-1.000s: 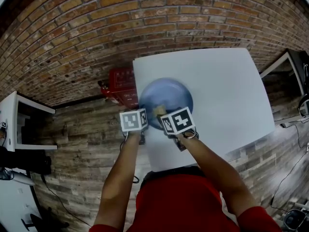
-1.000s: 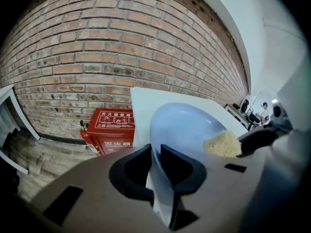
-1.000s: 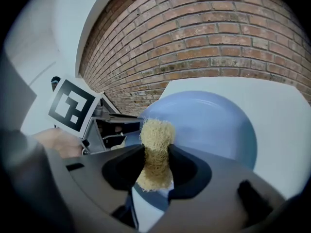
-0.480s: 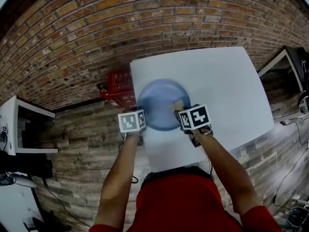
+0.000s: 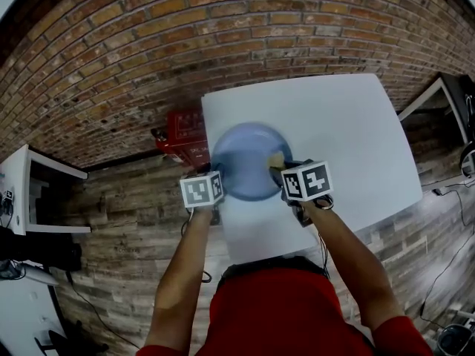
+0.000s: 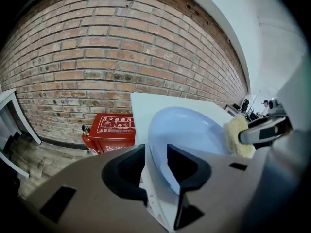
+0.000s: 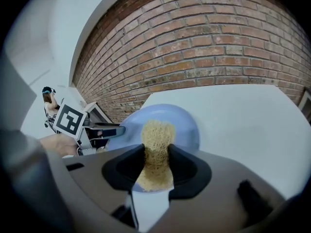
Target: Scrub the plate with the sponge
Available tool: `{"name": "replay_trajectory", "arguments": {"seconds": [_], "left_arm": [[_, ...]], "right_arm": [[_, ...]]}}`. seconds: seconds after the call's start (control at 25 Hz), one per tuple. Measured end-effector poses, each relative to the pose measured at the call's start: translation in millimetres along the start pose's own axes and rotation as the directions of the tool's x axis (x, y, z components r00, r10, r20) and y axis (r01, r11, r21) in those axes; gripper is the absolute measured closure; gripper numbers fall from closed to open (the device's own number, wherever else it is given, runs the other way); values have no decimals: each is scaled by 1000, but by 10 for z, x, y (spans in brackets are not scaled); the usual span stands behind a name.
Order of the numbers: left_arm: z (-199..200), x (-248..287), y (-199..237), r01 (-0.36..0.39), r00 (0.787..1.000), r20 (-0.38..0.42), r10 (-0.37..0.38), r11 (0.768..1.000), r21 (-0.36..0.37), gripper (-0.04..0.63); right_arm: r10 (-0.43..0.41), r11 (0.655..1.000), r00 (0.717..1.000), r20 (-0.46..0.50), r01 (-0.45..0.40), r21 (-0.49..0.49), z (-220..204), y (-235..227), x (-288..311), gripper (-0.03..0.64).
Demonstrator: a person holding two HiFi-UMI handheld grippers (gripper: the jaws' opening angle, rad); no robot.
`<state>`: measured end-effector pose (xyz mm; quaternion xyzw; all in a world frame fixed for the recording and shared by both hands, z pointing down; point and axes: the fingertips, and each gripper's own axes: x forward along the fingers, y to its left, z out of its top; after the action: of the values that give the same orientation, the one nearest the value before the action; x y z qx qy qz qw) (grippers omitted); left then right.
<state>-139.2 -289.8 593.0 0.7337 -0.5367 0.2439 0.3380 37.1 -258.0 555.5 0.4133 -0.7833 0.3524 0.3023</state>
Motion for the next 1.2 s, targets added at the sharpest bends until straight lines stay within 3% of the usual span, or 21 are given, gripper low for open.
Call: {"name": "replay_trajectory", "arguments": {"seconds": [0.16, 0.32, 0.48, 0.72, 0.92, 1.2], "left_arm": [[72, -222, 16, -27, 998, 57, 27, 1000, 1, 410], [327, -611, -23, -43, 979, 201, 45, 999, -17, 410], [720, -1089, -206, -24, 927, 374, 25, 1000, -7, 444], [1159, -1691, -556, -44, 837, 547, -21, 994, 105, 515], [1313, -1981, -987, -43, 780, 614, -120, 969, 243, 549], [1366, -2177, -1360, 12, 717, 659, -226, 950, 313, 572]], "right_arm": [[61, 998, 992, 109, -59, -24, 211, 131, -187, 463], [130, 989, 959, 253, -108, -100, 497, 307, -428, 463], [183, 971, 908, 377, -107, -214, 775, 510, -722, 463], [266, 934, 809, 524, -83, -346, 1034, 819, -1162, 463], [329, 903, 737, 590, -63, -425, 1117, 1009, -1465, 463], [393, 879, 658, 643, -64, -472, 1173, 1140, -1758, 465]]}}
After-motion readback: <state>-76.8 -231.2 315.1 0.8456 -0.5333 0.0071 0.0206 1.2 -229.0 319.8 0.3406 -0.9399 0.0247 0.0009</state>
